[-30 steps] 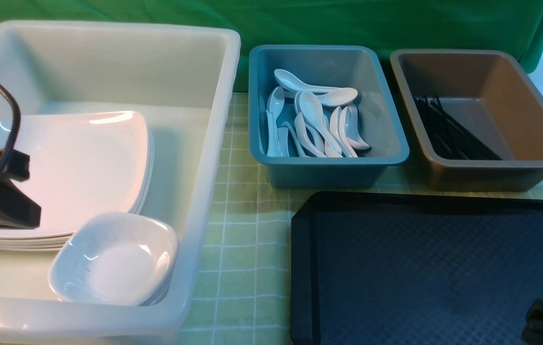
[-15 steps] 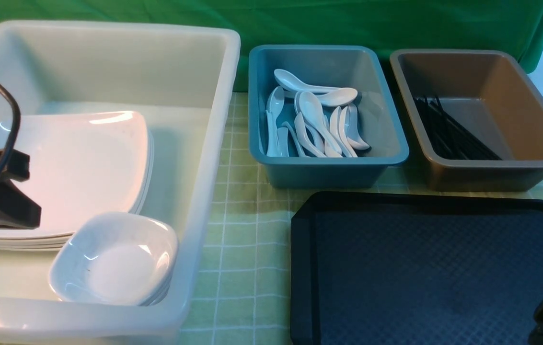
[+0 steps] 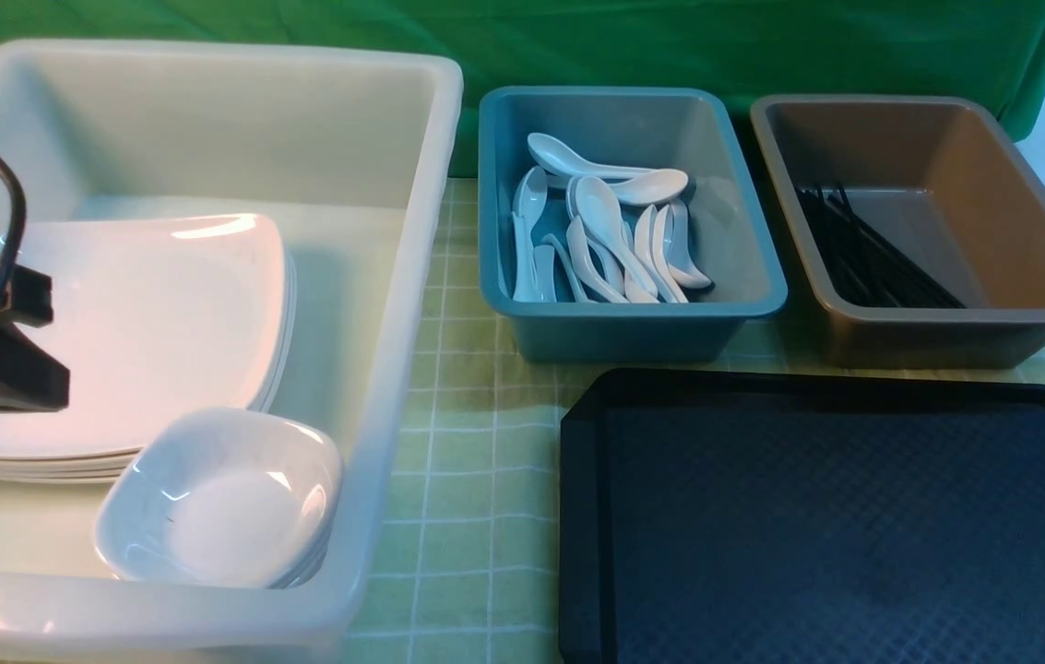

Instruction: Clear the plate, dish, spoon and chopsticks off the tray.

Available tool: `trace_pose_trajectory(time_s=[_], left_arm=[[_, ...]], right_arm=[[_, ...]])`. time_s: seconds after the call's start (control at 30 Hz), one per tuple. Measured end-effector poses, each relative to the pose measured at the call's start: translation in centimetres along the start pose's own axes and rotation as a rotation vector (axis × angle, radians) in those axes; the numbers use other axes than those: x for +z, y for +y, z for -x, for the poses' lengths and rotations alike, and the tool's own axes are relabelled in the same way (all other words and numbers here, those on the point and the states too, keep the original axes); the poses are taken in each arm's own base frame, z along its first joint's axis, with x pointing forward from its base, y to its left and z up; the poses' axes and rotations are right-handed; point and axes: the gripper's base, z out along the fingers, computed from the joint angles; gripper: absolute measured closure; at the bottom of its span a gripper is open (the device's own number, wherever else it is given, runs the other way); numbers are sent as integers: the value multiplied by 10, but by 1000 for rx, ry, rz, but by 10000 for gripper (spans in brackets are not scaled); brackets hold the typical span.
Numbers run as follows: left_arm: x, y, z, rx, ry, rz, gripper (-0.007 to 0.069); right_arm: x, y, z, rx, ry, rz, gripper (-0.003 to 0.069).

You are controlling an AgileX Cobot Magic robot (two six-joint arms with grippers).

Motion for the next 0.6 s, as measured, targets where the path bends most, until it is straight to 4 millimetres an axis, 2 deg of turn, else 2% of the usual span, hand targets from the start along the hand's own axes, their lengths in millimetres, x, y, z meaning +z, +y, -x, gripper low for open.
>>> trace_pose_trajectory(time_s=[0.07, 0.23, 0.43, 0.6], left_arm=[[0, 0, 0, 0, 0, 0, 629], [0, 0, 0, 1, 0, 0, 629], [0, 0, 0, 7, 1, 0, 629], [0, 0, 0, 39, 1, 0, 629]], right_arm=[[-1, -3, -23, 4, 56, -111, 547], [-2, -7, -59, 21, 177, -247, 536], [-6, -12, -64, 26, 186, -364, 521], [-7, -13, -64, 28, 190, -387, 514]])
